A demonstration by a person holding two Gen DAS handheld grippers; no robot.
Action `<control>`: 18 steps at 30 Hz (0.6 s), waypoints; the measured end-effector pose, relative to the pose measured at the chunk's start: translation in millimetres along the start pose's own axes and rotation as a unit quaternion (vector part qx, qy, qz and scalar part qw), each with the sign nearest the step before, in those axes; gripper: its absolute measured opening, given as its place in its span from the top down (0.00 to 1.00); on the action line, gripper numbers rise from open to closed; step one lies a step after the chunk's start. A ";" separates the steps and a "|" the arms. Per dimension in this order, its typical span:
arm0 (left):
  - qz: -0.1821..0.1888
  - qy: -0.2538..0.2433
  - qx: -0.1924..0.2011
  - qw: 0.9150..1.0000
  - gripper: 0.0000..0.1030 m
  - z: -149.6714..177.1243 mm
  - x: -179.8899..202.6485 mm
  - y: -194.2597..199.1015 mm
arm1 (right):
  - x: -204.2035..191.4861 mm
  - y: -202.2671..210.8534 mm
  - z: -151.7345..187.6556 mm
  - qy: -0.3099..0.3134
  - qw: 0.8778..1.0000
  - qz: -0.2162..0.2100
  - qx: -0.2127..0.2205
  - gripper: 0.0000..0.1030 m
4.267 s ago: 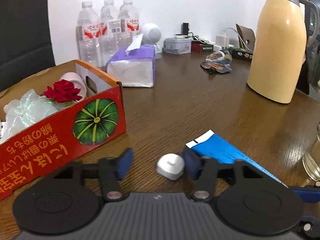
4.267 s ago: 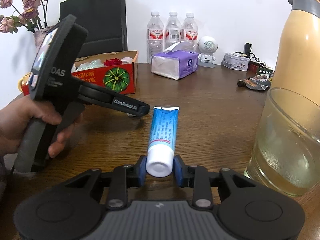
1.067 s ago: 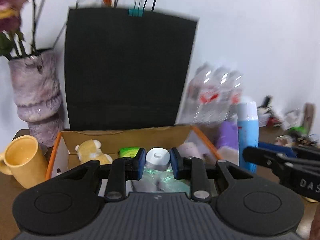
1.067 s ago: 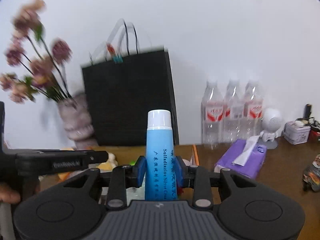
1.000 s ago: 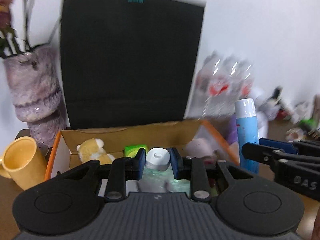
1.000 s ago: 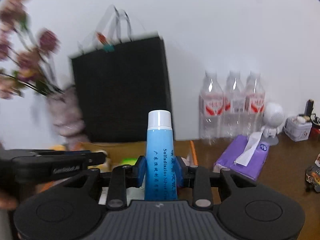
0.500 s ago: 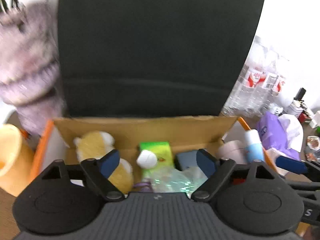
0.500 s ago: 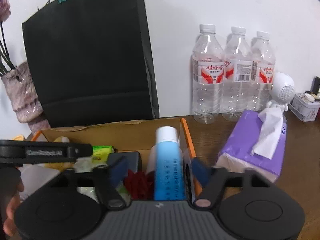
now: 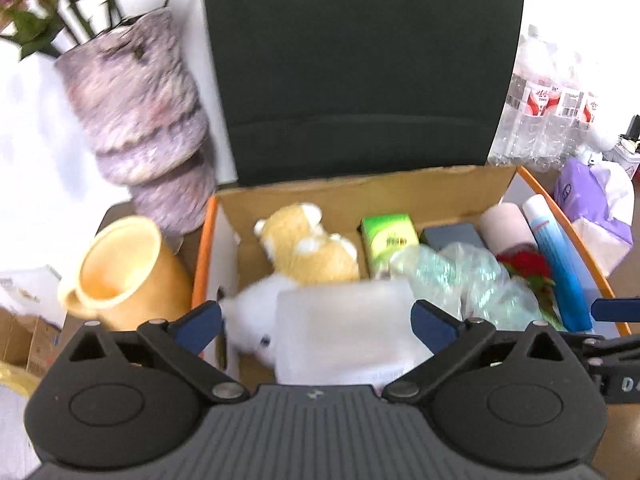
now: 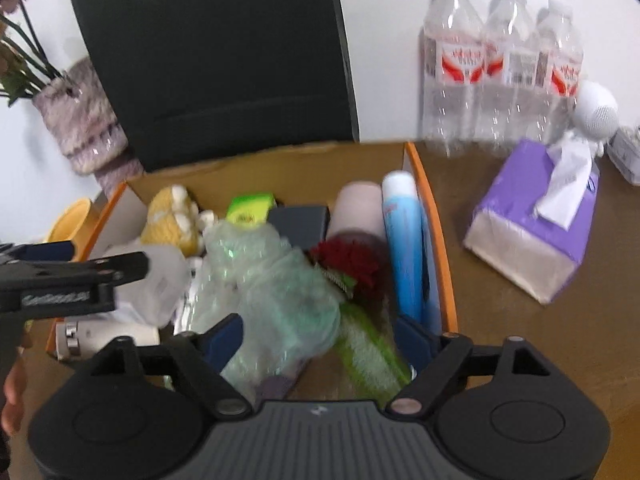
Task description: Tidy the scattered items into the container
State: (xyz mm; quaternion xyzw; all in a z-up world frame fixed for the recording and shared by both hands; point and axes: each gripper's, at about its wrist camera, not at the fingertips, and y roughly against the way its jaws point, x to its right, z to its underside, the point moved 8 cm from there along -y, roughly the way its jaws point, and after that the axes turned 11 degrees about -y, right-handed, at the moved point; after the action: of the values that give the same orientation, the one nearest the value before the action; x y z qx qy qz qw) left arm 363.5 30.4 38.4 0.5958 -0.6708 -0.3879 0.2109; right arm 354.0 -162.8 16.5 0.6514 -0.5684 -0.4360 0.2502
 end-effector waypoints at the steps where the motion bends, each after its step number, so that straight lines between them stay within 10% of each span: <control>1: 0.004 0.004 -0.004 1.000 0.00 3.7 -0.4 4.2 | 0.1 0.0 2.9 0.000 1.000 0.004 -0.011 0.16; 18: -0.008 0.021 -0.016 1.000 0.00 58.9 5.4 63.9 | -11.4 49.2 52.6 0.021 0.999 0.017 -0.024 0.16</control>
State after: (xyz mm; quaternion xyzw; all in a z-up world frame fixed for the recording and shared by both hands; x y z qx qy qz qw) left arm 278.0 40.4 50.8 0.6057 -0.6551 -0.3880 0.2312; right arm 283.8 -154.2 34.2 0.6445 -0.5633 -0.4317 0.2844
